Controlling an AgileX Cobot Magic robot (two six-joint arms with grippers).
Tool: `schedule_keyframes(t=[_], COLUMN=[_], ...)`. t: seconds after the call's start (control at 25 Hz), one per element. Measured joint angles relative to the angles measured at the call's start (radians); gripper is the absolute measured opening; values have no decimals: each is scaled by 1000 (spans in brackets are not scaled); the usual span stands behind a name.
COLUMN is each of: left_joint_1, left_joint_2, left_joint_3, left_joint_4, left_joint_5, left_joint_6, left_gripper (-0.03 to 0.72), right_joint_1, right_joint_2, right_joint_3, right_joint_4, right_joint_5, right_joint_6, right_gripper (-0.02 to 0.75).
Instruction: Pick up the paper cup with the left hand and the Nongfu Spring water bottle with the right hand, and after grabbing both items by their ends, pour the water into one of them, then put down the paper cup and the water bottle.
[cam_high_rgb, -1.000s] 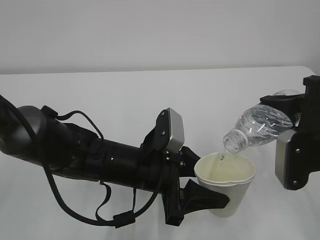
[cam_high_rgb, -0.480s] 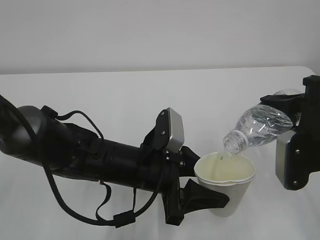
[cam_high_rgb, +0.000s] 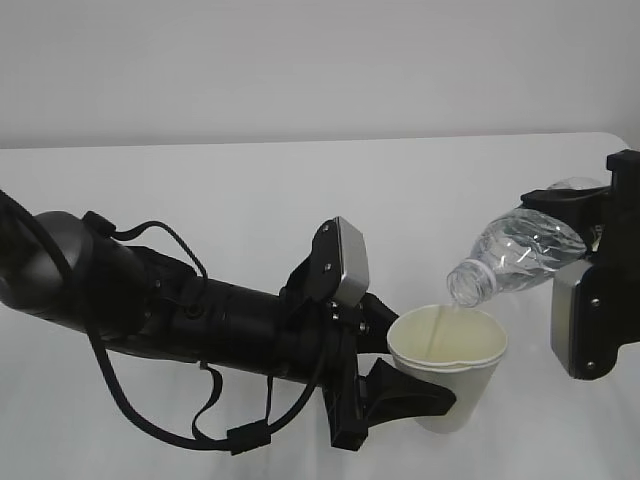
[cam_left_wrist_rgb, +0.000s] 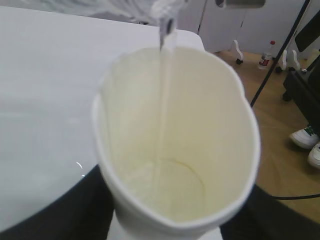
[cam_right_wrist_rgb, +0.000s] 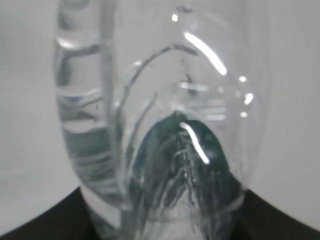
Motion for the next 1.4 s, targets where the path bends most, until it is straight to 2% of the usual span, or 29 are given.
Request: schedule_keyframes(t=[1.4], left_joint_1=[0], left_joint_2=[0], left_joint_3=[0], left_joint_4=[-7], left_joint_5=[28], left_joint_6=[0], left_gripper=[426], right_joint_1=[0], right_joint_2=[0], right_joint_3=[0], right_joint_4=[0], right_joint_5=[0], right_joint_6=[-2], right_gripper=[365])
